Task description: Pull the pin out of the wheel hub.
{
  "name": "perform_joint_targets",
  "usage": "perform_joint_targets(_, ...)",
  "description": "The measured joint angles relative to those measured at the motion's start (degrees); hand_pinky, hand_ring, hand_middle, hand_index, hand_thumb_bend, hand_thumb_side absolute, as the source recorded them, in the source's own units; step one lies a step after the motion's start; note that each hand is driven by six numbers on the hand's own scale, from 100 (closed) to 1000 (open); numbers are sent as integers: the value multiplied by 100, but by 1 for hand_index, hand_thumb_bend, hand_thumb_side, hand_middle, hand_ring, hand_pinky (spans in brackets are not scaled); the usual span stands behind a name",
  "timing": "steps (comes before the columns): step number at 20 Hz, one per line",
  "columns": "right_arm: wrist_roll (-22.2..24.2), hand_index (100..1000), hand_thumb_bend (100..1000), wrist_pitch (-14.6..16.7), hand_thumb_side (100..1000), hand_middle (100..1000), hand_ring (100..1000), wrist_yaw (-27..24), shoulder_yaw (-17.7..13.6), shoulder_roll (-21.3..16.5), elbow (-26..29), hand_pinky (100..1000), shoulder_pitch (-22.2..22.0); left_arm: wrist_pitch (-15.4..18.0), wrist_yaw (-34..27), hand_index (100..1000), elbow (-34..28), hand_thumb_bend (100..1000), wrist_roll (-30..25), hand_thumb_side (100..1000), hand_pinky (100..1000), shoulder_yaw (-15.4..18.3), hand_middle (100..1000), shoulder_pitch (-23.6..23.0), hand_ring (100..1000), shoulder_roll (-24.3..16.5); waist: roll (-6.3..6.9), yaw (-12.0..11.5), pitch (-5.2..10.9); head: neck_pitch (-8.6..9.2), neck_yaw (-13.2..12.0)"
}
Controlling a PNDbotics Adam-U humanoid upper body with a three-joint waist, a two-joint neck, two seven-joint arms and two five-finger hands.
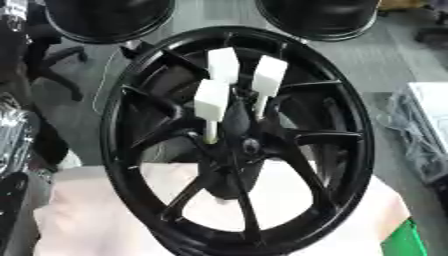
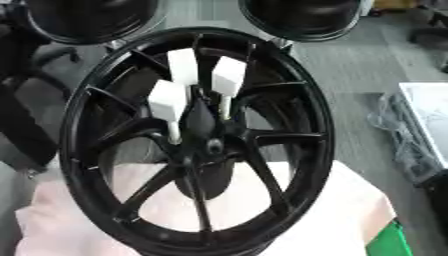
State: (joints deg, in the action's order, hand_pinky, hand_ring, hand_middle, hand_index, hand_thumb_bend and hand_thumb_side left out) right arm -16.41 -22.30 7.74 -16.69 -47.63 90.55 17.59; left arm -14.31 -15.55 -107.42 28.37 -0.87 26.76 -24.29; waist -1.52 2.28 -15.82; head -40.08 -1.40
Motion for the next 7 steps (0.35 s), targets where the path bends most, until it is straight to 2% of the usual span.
perform_joint_targets(2, -94, 794, 120, 217, 502, 729, 603, -411, 193, 8, 208, 675, 208, -1, 0, 696, -1, 467, -5, 578, 732, -1, 822, 4, 826, 1, 0, -28, 0, 0, 11)
perform_joint_targets(6, -26, 773, 155, 695, 458, 714, 653, -1203, 630, 151, 551, 747, 734, -1, 0, 697, -4, 466, -25, 578, 732, -2, 824, 35, 827, 4, 0, -73, 1, -1, 55)
perform_joint_targets(7, 16, 777, 160, 799, 455, 727, 696, -1358, 732, 210, 587, 767, 861, -5, 0, 697, -5, 468, -31, 577, 733, -2, 824, 41, 827, 5, 0, -85, 1, -1, 61)
